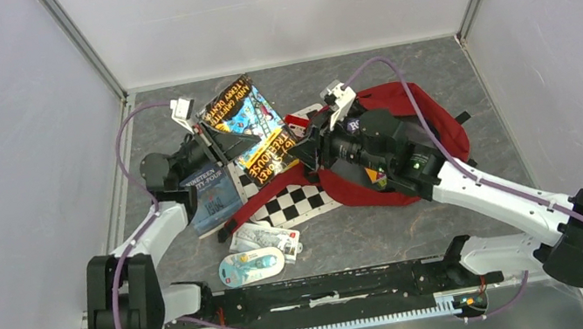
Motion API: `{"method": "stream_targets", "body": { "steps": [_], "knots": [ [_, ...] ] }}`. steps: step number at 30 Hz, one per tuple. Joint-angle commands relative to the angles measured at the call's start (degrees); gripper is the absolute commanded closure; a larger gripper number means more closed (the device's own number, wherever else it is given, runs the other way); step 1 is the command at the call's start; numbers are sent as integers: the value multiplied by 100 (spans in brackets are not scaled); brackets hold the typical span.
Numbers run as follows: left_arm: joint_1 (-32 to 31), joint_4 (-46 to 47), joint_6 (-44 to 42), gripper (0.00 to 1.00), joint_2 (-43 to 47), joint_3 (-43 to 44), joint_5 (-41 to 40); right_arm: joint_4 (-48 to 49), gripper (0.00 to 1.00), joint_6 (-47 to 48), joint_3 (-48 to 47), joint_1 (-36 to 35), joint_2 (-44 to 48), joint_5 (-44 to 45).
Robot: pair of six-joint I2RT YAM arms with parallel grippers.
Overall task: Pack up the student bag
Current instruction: Pick up the book from the center of the board.
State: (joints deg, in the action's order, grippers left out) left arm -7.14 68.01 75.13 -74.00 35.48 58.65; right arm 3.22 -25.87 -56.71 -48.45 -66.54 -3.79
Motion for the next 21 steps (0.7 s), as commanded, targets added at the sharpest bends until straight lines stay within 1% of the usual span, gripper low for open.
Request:
{"method": "stream_targets", "body": {
  "steps": [1, 2, 3, 5, 7, 9, 11, 14, 16, 17, 18, 19, 20, 21],
  "knots": [
    [-4, -855, -1055, 98, 464, 60, 123, 23, 45, 598, -73, 169, 338, 716],
    [-91, -1023, -1204, 98, 520, 87, 156, -7, 35, 642, -150, 180, 287, 592],
    [-168, -1148, -1317, 98, 559, 114, 201, -60, 28, 681, -254, 186, 243, 483],
    [-310, -1244, -1396, 98, 627, 139, 280, -168, 18, 774, -447, 220, 109, 188],
    [-379, -1220, -1403, 98, 679, 136, 312, -284, 13, 838, -624, 251, -38, -136],
    [-426, -1216, -1416, 98, 700, 148, 335, -314, 11, 885, -767, 279, -196, -590],
    [-454, -1182, -1399, 98, 694, 154, 363, -314, 11, 898, -851, 284, -354, -1056],
    [-482, -996, -1280, 98, 689, 132, 383, -308, 20, 848, -990, 283, -595, -1626],
    [-482, -890, -1215, 98, 691, 119, 392, -313, 32, 790, -1039, 279, -700, -1895],
    [-482, -858, -1183, 98, 698, 117, 393, -308, 43, 765, -1046, 283, -710, -1942],
    [-482, -823, -1137, 98, 698, 118, 393, -312, 60, 725, -1038, 282, -710, -1940],
    [-482, -775, -1083, 96, 687, 109, 400, -314, 73, 684, -1020, 279, -677, -1898],
    [-482, -661, -979, 87, 691, 112, 403, -314, 87, 667, -1011, 287, -631, -1838],
    [-482, -562, -915, 70, 701, 111, 410, -306, 95, 655, -1000, 283, -578, -1780]
  ]
}}
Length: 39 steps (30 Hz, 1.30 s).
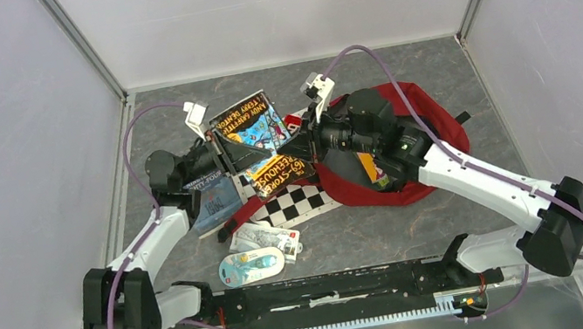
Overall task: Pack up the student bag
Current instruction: Pick up the book from the center of the board.
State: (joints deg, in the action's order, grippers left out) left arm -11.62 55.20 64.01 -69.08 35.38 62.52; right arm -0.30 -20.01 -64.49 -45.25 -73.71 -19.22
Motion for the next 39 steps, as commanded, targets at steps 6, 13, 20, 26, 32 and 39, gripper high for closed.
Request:
{"method": "stream_targets", "body": {
  "steps": [6, 13, 20, 26, 32, 39],
  "knots": [
    [-25, 632, 154, 0, 492, -119, -505, 199, 100, -3, -247, -33, 590, -128],
    [-33, -479, -523, 0, 1176, -329, -872, 588, 100, -447, -322, -38, 743, -776],
    [-109, -351, -38, 0, 1562, -295, -787, 1076, 100, -927, -348, -40, 797, -1202],
    [-121, -793, -187, 0, 1656, -501, -706, 1374, 100, -1134, -328, -66, 829, -1365],
    [-130, -258, 295, 9, 1898, -583, -663, 961, 100, -836, -395, -63, 713, -1031],
    [-130, -524, 316, 37, 2423, -844, -942, 320, 100, -460, -398, -67, 687, -324]
  ]
}}
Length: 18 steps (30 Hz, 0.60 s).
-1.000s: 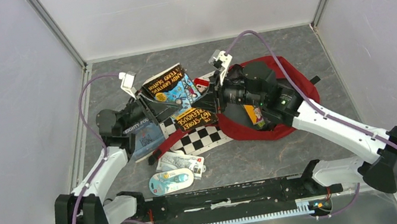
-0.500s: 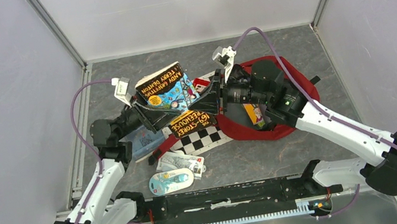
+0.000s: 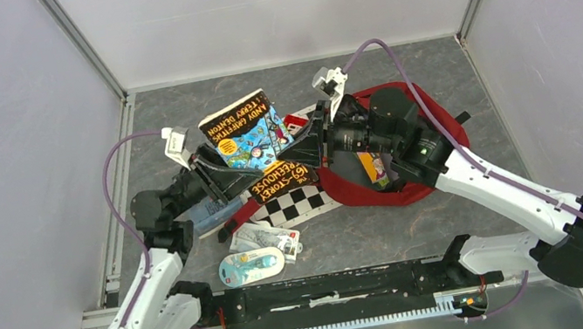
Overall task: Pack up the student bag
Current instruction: Pick up the book from the center of the board.
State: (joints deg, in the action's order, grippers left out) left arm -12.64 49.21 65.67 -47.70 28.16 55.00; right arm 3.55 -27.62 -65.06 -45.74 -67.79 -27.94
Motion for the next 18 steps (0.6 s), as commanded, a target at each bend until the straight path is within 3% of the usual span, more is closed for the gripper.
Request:
{"method": "stream_targets", "body": {
  "steps": [1, 7, 11, 14, 15, 18],
  "knots": [
    [-28, 54, 150, 40, 325, -171, -244, -110, 100, 344, -342, -14, 110, 604],
    [-28, 81, 206, 67, 452, -294, -502, -341, 100, 548, -352, -15, 139, 930],
    [-28, -169, 75, 95, 444, -221, -498, -844, 100, 777, -369, -17, 132, 1379],
    [-35, -649, -194, 98, 464, -110, -583, -1048, 98, 937, -295, -15, 150, 1746],
    [-43, -911, -339, 98, 474, -58, -630, -1159, 91, 1001, -281, -7, 160, 1910],
    [-107, -1619, -616, 98, 470, 73, -984, -1503, 52, 1246, -206, 54, 196, 2706]
  ]
}}
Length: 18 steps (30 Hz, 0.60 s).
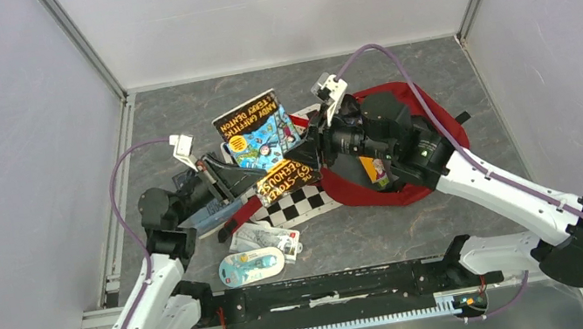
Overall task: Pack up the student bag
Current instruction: Pick up the book from the center of the board, then place the book in the student bag.
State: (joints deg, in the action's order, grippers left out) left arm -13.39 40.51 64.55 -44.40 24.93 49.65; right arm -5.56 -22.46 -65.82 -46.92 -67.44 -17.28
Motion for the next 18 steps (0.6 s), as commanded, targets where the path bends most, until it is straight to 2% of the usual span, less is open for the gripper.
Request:
{"method": "stream_targets", "body": {
  "steps": [1, 3, 6, 12, 18],
  "knots": [
    [-77, -858, -537, 98, 123, 397, -576, -733, 39, 803, -109, 260, 164, 1909],
    [-196, -1037, -592, 98, 52, 407, -880, -954, 20, 910, -28, 557, 181, 2151],
    [-543, -1427, -738, 98, -184, 498, -1552, -1108, 3, 1059, 264, 1279, 274, 2169],
    [-1699, -1599, -1081, 98, -1286, 1144, -2534, -1339, 2, 1442, 859, 2687, 349, 2764],
    [-2463, -1447, -1061, 98, -2785, 2075, -3048, -1445, 2, 1814, 1070, 4355, -11, 2421]
  ]
}}
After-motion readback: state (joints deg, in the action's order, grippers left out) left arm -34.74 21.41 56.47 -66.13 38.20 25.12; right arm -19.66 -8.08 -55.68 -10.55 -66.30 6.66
